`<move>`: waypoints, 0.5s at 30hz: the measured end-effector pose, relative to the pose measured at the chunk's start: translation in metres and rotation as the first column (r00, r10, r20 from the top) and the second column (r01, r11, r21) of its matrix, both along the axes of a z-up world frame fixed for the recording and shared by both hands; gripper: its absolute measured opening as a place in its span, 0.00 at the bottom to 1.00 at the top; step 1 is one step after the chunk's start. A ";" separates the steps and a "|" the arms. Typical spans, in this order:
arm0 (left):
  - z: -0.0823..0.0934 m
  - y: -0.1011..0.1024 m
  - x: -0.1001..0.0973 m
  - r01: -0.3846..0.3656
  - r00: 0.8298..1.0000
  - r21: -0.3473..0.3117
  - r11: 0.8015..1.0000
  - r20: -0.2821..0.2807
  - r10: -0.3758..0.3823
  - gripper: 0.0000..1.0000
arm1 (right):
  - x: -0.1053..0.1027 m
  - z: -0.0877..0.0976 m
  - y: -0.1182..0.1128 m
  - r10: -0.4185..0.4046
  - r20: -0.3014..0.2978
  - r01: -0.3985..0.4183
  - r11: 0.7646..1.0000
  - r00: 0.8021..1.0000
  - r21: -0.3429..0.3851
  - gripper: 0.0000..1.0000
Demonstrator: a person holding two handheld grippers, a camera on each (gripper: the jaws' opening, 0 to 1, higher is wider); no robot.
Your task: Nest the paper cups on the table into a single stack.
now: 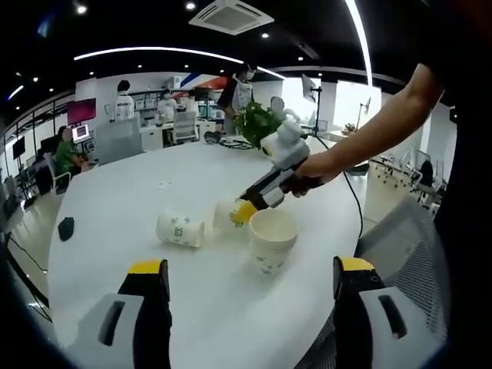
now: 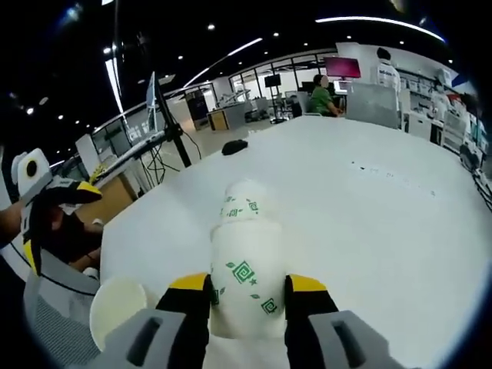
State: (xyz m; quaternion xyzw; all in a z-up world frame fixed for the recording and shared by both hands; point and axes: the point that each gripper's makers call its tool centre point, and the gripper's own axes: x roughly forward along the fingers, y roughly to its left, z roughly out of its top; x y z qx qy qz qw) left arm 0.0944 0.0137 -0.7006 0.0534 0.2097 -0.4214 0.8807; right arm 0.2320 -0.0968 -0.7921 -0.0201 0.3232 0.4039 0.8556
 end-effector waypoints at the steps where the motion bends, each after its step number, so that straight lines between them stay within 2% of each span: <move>1: 0.001 0.000 0.000 0.001 1.000 -0.001 1.000 0.002 -0.001 0.87 | 0.000 0.001 0.000 -0.001 0.003 0.001 1.000 1.000 0.002 0.36; 11: 0.009 -0.003 -0.001 0.015 1.000 -0.010 1.000 0.007 -0.015 0.80 | -0.012 0.030 -0.007 0.000 0.072 -0.002 1.000 0.997 0.029 0.36; 12: 0.010 -0.005 -0.001 0.024 1.000 -0.010 1.000 0.004 -0.024 0.78 | -0.019 0.037 -0.006 0.000 0.079 -0.003 0.999 0.997 0.040 0.36; 15: 0.011 -0.007 -0.001 0.040 0.999 -0.006 0.999 0.002 -0.040 0.75 | -0.025 0.045 -0.005 0.002 0.094 -0.007 0.999 0.996 0.054 0.36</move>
